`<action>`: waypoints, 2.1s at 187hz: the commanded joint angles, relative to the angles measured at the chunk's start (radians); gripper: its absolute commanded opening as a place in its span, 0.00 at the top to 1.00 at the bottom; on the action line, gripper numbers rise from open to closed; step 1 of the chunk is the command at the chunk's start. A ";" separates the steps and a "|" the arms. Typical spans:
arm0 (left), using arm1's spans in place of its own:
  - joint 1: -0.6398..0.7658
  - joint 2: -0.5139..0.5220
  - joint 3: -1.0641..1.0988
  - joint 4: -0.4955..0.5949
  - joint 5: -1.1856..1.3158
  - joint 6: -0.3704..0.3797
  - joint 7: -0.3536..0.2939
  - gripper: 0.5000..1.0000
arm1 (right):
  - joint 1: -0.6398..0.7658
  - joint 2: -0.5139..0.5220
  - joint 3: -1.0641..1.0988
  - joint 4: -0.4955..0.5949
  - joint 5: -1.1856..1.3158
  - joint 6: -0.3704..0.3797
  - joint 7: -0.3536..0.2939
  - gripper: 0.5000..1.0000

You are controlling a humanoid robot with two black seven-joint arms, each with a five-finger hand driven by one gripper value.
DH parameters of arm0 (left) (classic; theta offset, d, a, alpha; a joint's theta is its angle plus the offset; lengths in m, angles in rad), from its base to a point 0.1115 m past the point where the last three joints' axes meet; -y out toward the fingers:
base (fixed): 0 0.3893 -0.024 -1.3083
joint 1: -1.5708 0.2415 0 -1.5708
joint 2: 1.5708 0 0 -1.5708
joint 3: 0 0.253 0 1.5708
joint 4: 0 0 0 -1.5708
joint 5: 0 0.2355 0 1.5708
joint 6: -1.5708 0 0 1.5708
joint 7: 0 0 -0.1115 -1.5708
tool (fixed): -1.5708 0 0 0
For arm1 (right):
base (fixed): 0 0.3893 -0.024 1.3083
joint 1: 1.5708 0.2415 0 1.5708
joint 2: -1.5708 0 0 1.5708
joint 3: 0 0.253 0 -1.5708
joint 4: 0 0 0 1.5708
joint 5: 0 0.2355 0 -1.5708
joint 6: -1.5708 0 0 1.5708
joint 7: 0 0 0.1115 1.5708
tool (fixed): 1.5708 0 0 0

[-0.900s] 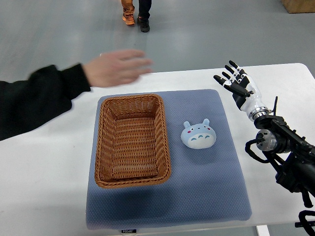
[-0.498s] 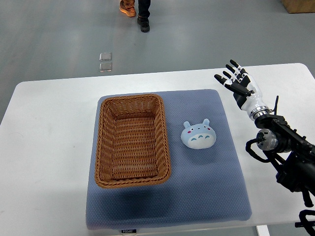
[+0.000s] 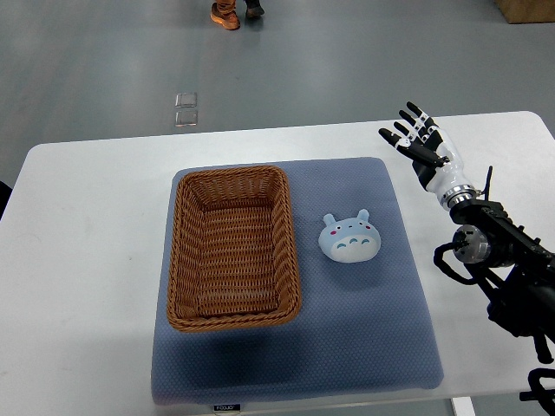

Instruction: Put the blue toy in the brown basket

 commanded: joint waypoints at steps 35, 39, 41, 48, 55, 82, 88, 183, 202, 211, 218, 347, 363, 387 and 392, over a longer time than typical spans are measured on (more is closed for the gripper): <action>0.000 0.000 0.000 0.000 0.000 0.000 -0.001 0.00 | 0.003 -0.005 -0.004 0.005 -0.009 0.004 0.003 0.15; 0.000 0.000 0.000 0.000 0.000 0.000 0.001 0.00 | 0.003 -0.006 -0.006 0.007 -0.014 0.006 0.003 0.15; -0.002 0.000 -0.001 0.000 0.000 0.000 0.001 0.00 | 0.003 -0.006 -0.007 0.007 -0.015 0.007 0.003 0.15; 0.000 0.000 0.000 0.000 0.002 0.000 -0.001 0.00 | 0.003 -0.014 -0.013 0.008 -0.017 0.009 0.003 0.15; 0.000 0.000 0.000 0.000 0.000 0.000 -0.001 0.00 | 0.003 -0.026 -0.019 0.010 -0.018 0.012 0.003 0.15; 0.000 0.000 0.000 -0.002 0.002 0.000 0.001 0.00 | 0.005 -0.074 -0.052 0.027 -0.074 0.058 0.001 0.15; 0.000 0.000 0.000 -0.002 0.002 0.000 -0.001 0.00 | 0.005 -0.083 -0.062 0.033 -0.090 0.070 0.001 0.15; 0.000 0.000 -0.001 -0.002 0.003 0.000 0.001 0.00 | 0.278 -0.328 -0.473 0.067 -0.291 0.256 0.050 0.15; 0.000 0.000 -0.001 -0.002 0.003 0.000 0.001 0.00 | 0.365 -0.360 -0.596 0.087 -0.354 0.274 0.055 0.15; 0.000 0.000 -0.001 -0.002 0.003 0.000 0.001 0.00 | 0.414 -0.376 -0.660 0.100 -0.386 0.289 0.058 0.15; 0.000 0.000 -0.001 -0.002 0.003 0.000 0.001 0.00 | 0.448 -0.386 -0.705 0.113 -0.409 0.305 0.061 0.15; 0.002 0.000 -0.001 0.000 0.003 0.000 0.001 0.00 | 0.637 -0.391 -1.153 0.277 -0.650 0.328 0.072 0.19; 0.002 0.000 -0.001 0.000 0.003 0.000 0.001 0.00 | 0.632 -0.370 -1.170 0.269 -0.666 0.323 0.070 0.23; 0.002 0.000 -0.001 0.000 0.003 0.000 0.001 0.00 | 0.626 -0.351 -1.187 0.260 -0.683 0.306 0.069 0.28; 0.002 0.000 -0.001 0.000 0.003 0.001 0.001 0.00 | 0.626 -0.347 -1.193 0.255 -0.687 0.300 0.069 0.32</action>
